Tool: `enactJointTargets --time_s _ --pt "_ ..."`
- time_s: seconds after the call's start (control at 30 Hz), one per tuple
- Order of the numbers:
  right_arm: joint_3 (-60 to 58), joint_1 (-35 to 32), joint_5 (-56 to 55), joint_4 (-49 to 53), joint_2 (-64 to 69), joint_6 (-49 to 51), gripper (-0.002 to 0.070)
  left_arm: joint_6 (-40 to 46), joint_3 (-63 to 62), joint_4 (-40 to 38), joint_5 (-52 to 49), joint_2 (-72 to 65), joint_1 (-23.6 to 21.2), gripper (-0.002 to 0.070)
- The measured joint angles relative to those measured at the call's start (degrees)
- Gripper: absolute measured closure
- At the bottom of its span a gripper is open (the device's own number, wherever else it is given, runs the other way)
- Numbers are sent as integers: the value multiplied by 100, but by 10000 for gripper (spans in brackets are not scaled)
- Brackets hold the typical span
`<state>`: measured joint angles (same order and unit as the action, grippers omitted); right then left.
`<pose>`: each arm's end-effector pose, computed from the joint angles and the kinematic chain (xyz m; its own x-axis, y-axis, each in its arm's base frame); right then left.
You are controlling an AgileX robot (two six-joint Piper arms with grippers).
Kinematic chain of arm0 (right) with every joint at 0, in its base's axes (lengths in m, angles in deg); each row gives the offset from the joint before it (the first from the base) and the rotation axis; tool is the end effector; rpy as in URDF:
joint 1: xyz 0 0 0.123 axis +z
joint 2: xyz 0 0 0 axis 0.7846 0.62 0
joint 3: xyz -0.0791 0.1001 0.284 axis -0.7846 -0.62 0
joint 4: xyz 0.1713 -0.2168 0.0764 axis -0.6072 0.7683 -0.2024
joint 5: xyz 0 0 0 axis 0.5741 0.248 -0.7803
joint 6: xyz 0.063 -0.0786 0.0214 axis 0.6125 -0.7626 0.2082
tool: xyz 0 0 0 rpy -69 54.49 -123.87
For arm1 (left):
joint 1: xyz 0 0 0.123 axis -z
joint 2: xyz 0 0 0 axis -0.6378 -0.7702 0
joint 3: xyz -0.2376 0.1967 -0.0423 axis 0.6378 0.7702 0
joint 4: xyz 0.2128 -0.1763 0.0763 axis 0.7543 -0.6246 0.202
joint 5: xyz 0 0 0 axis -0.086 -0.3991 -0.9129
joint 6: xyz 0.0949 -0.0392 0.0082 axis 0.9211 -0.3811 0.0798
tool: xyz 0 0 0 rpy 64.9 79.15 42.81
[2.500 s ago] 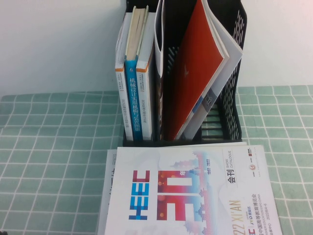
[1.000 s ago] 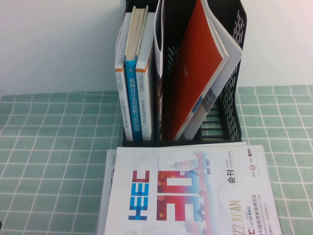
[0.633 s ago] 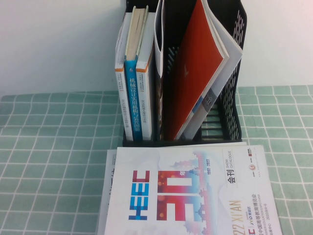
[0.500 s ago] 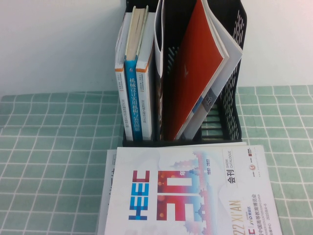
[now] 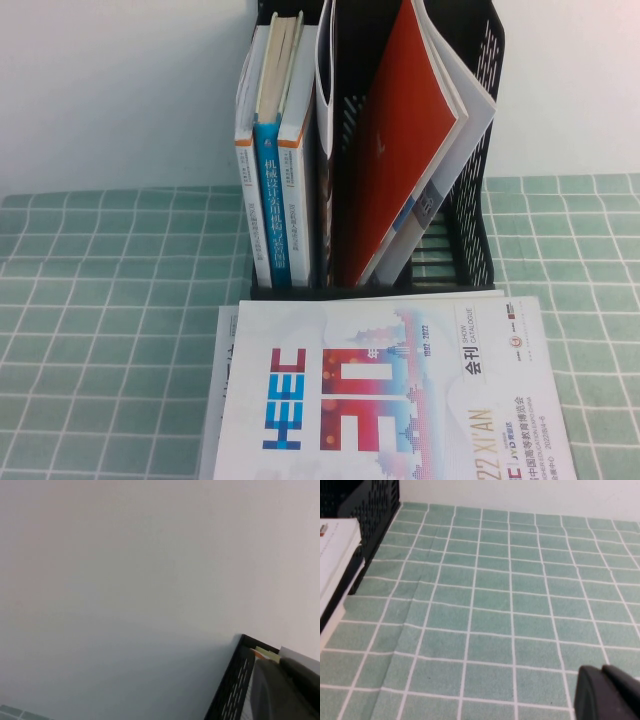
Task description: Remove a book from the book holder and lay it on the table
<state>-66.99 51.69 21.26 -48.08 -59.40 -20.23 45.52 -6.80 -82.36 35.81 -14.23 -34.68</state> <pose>0.0732 -0.0031 0.1676 -0.2862 -0.0944 -0.9535 0.0008 0.9951 -0.0988 0.0707 0.0010 0.2348 0.3209 -0.4342 -0.8418 0.1652 0.9008 -0.4017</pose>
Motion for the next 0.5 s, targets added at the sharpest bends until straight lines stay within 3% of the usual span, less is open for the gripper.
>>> enactJointTargets --time_s 0.27,0.5 --pt "0 0 0 619 0 0 678 23 -23 -450 -84 0 0 678" --pt "0 0 12 1320 0 -171 678 661 -1077 -418 -1696 -27 0 677"
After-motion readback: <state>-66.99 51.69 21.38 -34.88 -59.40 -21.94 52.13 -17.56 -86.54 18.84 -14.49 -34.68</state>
